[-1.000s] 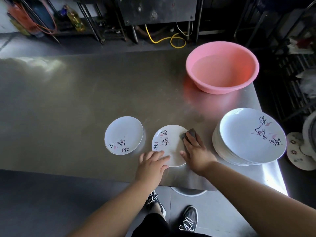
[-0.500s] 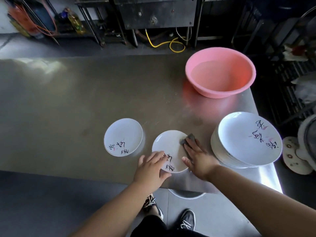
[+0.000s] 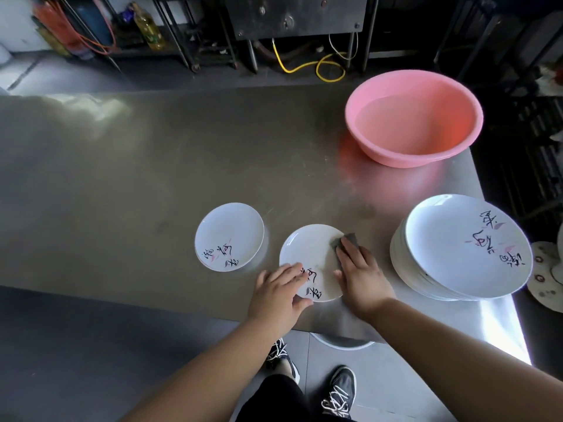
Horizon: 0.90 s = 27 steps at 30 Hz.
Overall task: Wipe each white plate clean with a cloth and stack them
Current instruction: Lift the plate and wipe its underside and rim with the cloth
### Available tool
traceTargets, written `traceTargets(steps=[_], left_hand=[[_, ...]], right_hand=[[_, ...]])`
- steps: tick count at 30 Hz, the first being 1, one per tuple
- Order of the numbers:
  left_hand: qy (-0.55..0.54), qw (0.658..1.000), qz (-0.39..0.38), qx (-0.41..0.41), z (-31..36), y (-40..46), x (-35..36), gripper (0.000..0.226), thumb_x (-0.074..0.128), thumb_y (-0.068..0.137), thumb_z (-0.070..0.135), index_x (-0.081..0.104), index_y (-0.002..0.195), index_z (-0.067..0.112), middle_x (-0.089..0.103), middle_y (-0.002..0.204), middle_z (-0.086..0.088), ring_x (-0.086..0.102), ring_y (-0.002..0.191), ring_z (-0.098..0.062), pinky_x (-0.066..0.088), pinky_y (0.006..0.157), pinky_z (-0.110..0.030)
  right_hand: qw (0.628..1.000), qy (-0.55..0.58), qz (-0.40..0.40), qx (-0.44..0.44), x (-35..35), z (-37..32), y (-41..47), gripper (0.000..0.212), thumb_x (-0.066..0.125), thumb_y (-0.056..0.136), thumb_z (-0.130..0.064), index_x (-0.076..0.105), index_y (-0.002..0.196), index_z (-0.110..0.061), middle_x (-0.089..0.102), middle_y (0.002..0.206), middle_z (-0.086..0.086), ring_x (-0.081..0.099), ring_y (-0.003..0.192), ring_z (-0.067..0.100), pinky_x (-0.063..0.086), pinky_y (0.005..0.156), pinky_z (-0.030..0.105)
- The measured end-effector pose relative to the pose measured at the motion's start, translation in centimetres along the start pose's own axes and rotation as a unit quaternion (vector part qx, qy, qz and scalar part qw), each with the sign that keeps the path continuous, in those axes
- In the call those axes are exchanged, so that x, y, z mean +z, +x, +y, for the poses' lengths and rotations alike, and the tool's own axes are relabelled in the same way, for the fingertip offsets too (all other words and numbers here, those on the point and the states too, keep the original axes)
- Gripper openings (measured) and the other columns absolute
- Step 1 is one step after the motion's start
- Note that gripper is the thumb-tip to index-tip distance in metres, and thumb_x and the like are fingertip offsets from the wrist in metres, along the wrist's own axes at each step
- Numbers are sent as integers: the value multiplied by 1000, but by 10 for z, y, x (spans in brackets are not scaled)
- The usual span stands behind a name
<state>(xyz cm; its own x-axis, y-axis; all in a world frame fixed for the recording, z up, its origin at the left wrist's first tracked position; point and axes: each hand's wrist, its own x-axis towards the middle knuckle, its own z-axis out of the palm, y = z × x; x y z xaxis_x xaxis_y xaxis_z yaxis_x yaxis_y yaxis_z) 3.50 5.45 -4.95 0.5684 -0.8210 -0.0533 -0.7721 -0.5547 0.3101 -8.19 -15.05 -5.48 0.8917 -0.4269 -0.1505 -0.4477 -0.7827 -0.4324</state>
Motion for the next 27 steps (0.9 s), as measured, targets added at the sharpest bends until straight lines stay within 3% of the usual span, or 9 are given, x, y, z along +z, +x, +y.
traceTargets(steps=[4,8,12,15,18,22,24,27], left_hand=[[-17,1000,12,-7,0,2,3,54,77,81,54,72,130,32,58,148,15,48,136,-9,40,104,-44],[-15,1000,1,10,-2,2,3,54,75,81,56,72,128,30,59,147,14,51,135,-10,43,103,-45],[-6,999,-38,25,-4,8,-6,62,58,87,64,66,137,28,51,155,11,46,142,-14,37,110,-42],[4,999,-44,-17,-4,13,-22,68,52,90,65,53,148,29,45,155,9,46,135,-19,41,107,-40],[-16,989,-77,-127,-6,27,-37,71,53,95,59,37,152,20,55,136,-1,60,120,-26,49,92,-38],[-73,949,-202,-232,-10,58,-54,51,57,96,55,46,125,15,67,115,-6,68,100,-28,58,85,-40],[-105,934,-233,-248,-10,70,-60,53,61,95,54,47,123,12,64,105,-6,67,87,-26,58,74,-35],[-171,903,-275,-284,-8,84,-69,52,63,94,52,46,121,11,68,97,-10,68,67,-28,52,55,-30]], right_hand=[[991,-23,121,-57,20,-2,-38,34,60,99,-23,72,123,-2,64,133,19,63,101,45,59,89,54],[993,14,91,-77,10,-18,-60,8,73,95,-25,73,96,-16,69,101,5,68,78,33,58,60,41],[989,84,3,123,-20,-37,-41,49,28,97,-65,55,80,-28,67,76,-5,64,71,24,51,61,39],[966,61,-74,241,-38,-34,-19,41,33,97,-66,48,100,-29,72,86,-5,68,81,24,53,69,36],[949,3,-138,282,-52,-29,3,47,41,98,-61,44,119,-19,76,102,0,72,97,28,56,82,37],[923,45,-221,313,-64,-32,33,43,47,101,-50,63,111,-11,80,90,5,78,89,29,63,85,40],[914,15,-252,319,-66,-35,44,50,43,106,-49,67,117,-7,79,102,10,76,99,30,60,89,34],[903,12,-266,338,-65,-37,51,56,34,110,-47,61,130,-3,71,118,16,70,111,32,51,82,29]])
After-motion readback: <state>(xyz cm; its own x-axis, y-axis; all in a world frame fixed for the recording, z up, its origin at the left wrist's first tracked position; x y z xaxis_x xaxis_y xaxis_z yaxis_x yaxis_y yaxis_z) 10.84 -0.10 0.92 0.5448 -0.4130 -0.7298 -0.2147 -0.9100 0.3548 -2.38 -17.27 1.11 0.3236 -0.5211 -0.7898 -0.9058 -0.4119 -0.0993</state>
